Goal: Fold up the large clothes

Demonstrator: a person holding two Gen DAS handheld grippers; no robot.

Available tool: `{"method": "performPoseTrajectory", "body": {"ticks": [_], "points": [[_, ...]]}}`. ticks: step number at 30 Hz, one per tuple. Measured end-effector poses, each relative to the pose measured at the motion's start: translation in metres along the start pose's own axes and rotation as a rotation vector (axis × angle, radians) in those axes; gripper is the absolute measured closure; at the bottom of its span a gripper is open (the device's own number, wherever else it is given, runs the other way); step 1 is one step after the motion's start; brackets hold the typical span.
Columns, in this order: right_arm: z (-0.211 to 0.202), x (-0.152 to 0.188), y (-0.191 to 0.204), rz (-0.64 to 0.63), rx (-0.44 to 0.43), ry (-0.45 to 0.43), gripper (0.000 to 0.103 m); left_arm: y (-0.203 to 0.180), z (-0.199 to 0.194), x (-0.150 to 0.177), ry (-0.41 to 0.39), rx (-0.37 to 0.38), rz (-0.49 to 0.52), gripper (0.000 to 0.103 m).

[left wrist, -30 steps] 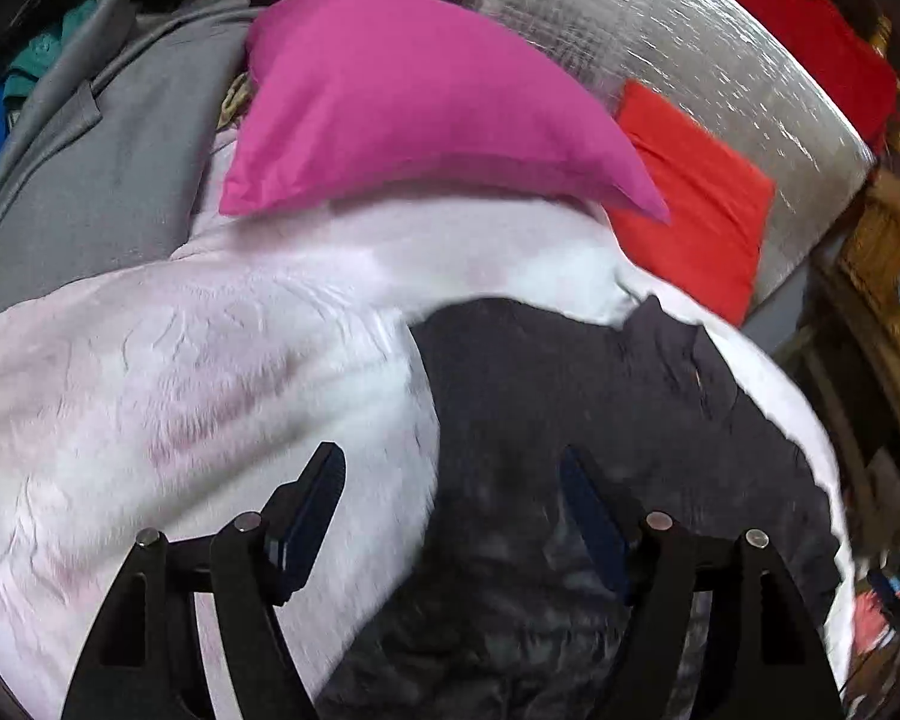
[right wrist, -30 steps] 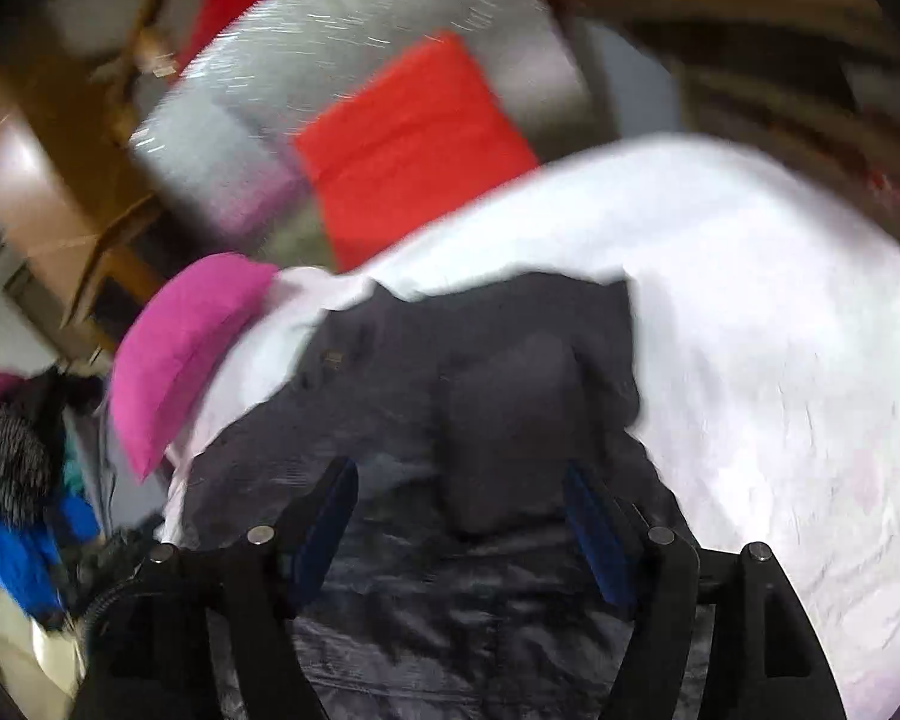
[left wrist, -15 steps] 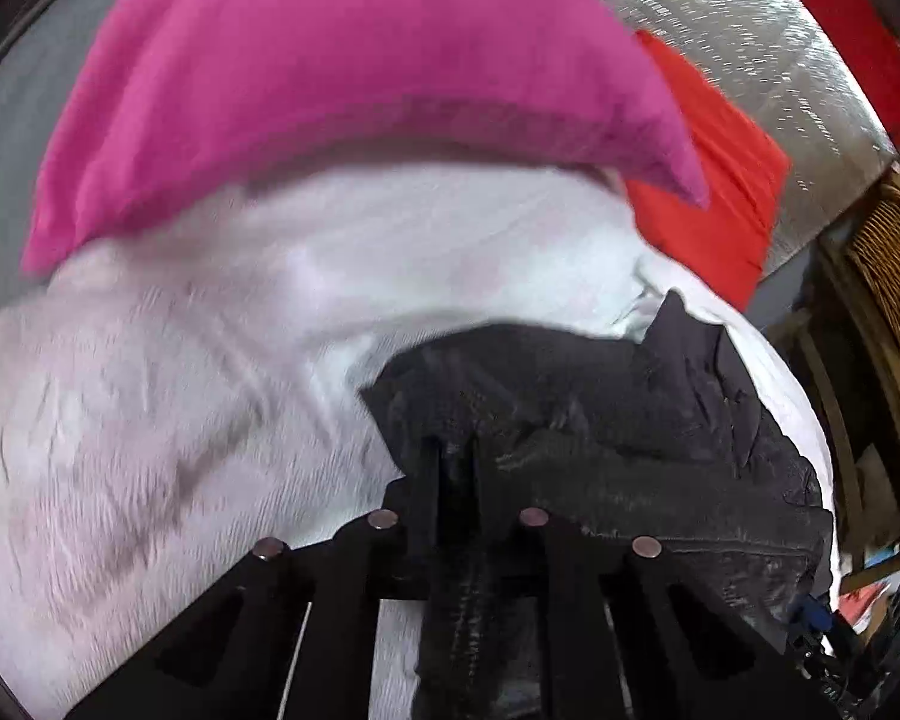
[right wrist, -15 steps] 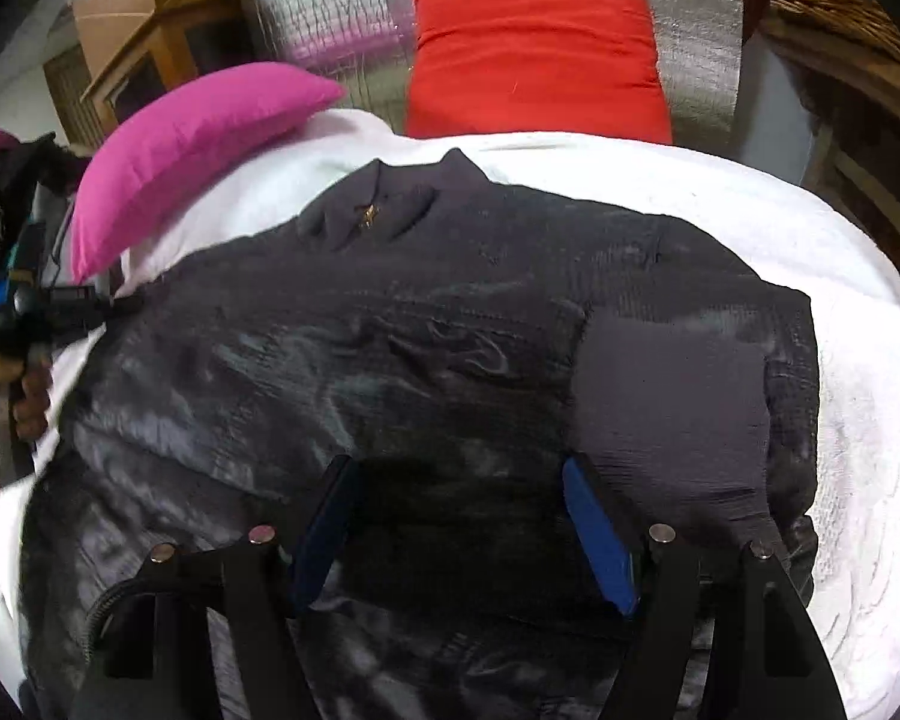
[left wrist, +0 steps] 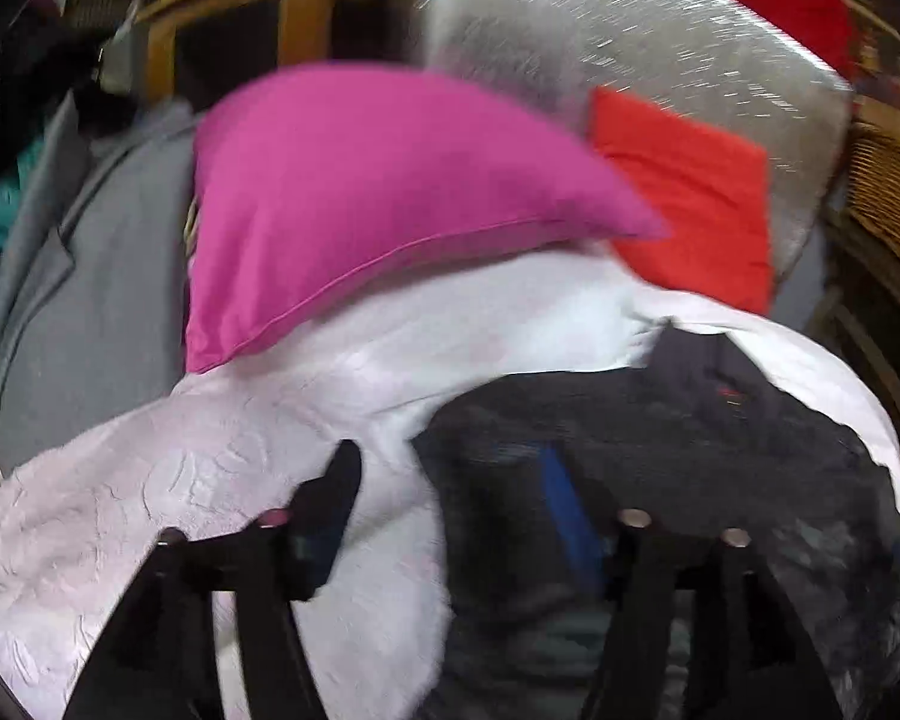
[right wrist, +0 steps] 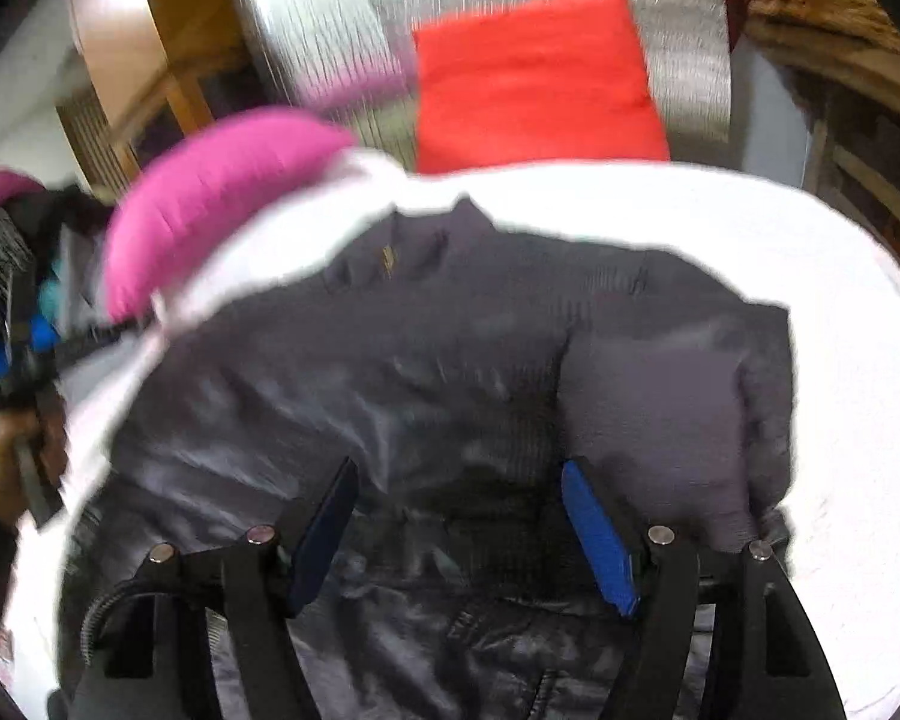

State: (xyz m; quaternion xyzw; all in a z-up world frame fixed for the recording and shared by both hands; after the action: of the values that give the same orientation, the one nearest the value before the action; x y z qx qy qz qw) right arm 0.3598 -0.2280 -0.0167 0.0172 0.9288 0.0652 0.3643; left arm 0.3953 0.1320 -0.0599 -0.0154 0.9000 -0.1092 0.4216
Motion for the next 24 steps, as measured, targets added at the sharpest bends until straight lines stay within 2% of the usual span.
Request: {"method": "performPoseTrajectory", "body": {"ticks": [4,6,8,9,12,14,16,18,20,22,24], "points": [[0.013,-0.018,-0.040,0.157,-0.032,0.010,0.024,-0.038,0.003,0.027,0.036,0.059,0.089,0.037],[0.038,-0.017,-0.061,0.242,-0.080,0.083,0.024,-0.050,0.023,0.044,0.102,0.053,0.119,0.037],[0.058,-0.008,-0.078,0.311,-0.085,0.137,0.026,-0.048,0.047,0.066,0.184,0.021,0.136,0.036],[0.061,-0.007,-0.079,0.309,-0.099,0.137,0.025,-0.049,0.046,0.069,0.163,0.015,0.144,0.036],[0.047,-0.015,-0.074,0.290,-0.084,0.123,0.026,-0.046,0.036,0.058,0.174,0.011,0.108,0.036],[0.030,-0.026,-0.072,0.295,-0.096,0.053,0.026,-0.047,0.020,0.050,0.129,0.019,0.089,0.036],[0.026,-0.032,-0.071,0.307,-0.119,0.021,0.025,-0.052,0.006,0.048,0.077,0.036,0.083,0.036],[0.038,-0.030,-0.068,0.287,-0.088,0.043,0.020,-0.058,0.014,0.054,0.111,0.040,0.103,0.036],[0.068,-0.019,-0.072,0.295,-0.067,0.147,0.020,-0.059,0.035,0.066,0.206,0.020,0.110,0.035],[0.065,-0.019,-0.071,0.280,-0.057,0.109,0.020,-0.060,0.033,0.069,0.170,0.002,0.111,0.034],[0.051,-0.025,-0.063,0.261,-0.037,0.101,0.020,-0.061,0.026,0.063,0.176,-0.002,0.088,0.034]]}}
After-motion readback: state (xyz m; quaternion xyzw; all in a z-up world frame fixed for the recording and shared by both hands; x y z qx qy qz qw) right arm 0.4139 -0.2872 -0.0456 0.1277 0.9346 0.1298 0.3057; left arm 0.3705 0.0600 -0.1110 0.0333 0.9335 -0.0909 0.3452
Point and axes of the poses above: each gripper's, at about its wrist camera, not at the fingertips, and z roughly the way its jaws point, y to its left, x to its underside, the point moved 1 cm from there along z, roughly the way its jaws point, and after that the axes turned 10 degrees about x, right-handed, at the moved point
